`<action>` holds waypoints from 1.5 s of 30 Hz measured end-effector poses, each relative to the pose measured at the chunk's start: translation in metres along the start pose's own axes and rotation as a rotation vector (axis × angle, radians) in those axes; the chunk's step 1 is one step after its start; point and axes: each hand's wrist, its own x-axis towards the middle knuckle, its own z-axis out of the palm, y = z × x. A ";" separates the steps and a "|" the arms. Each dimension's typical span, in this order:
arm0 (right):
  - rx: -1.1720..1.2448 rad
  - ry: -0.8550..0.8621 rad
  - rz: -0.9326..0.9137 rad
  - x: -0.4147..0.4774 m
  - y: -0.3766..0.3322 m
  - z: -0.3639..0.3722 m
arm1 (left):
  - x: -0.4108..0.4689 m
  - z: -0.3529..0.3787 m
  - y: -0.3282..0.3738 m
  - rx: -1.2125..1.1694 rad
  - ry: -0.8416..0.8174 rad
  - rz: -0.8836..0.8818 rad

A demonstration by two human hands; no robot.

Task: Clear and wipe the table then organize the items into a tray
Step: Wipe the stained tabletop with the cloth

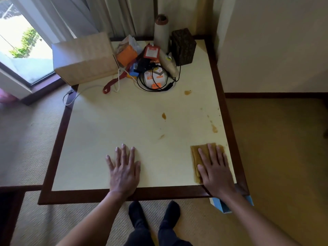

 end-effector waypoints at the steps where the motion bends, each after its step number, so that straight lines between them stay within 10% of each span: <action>1: 0.004 0.006 0.100 0.005 0.012 -0.003 | 0.001 -0.002 0.001 0.017 -0.004 -0.004; 12: 0.059 0.026 0.241 -0.004 0.003 0.005 | 0.076 -0.021 0.032 -0.013 -0.001 0.113; 32: 0.046 0.016 0.153 0.311 0.013 -0.071 | 0.088 -0.017 0.024 -0.077 -0.018 0.141; 41: 0.053 -0.049 -0.222 0.193 -0.040 -0.042 | 0.088 -0.018 0.024 -0.074 -0.028 0.148; 45: 0.007 0.019 -0.072 0.250 -0.003 -0.054 | 0.089 -0.018 0.025 -0.077 -0.012 0.152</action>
